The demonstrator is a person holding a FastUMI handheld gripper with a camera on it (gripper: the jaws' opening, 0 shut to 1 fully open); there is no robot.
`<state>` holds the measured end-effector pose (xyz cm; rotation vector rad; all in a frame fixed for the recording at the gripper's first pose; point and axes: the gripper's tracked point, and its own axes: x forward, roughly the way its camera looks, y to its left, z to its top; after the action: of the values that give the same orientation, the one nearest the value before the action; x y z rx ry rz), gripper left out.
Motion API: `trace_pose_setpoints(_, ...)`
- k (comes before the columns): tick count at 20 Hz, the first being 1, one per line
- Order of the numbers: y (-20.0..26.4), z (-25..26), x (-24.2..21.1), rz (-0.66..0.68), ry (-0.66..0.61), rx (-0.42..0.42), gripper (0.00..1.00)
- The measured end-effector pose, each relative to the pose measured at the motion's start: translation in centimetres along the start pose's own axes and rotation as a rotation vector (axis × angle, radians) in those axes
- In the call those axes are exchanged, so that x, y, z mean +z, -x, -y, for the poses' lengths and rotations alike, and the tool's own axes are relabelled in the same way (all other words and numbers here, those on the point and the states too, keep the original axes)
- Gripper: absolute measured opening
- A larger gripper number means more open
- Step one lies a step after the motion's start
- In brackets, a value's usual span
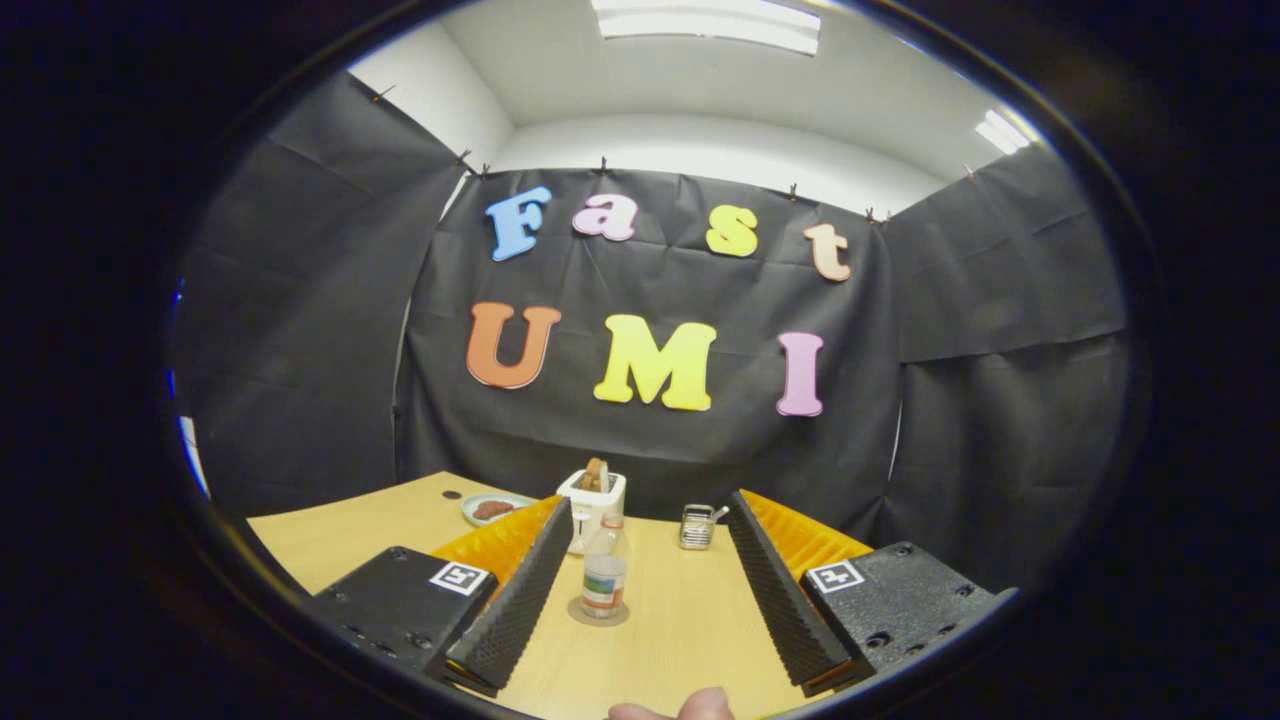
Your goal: Take the bottle from table, then pour the juice into the cup, finally place the bottle on the coaster
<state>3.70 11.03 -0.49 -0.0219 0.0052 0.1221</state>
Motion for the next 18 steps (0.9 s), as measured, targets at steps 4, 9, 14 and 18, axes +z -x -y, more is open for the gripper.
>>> trace_pose_setpoints(4,0.2,0.4,0.0,-0.009,-0.003,-0.005,1.00)
trace_pose_setpoints(9,0.5,0.6,0.1,-0.011,-0.014,-0.008,1.00)
trace_pose_setpoints(14,0.9,0.8,0.2,-0.017,-0.022,-0.008,1.00)
trace_pose_setpoints(18,1.0,0.8,0.3,-0.020,-0.027,-0.005,1.00)
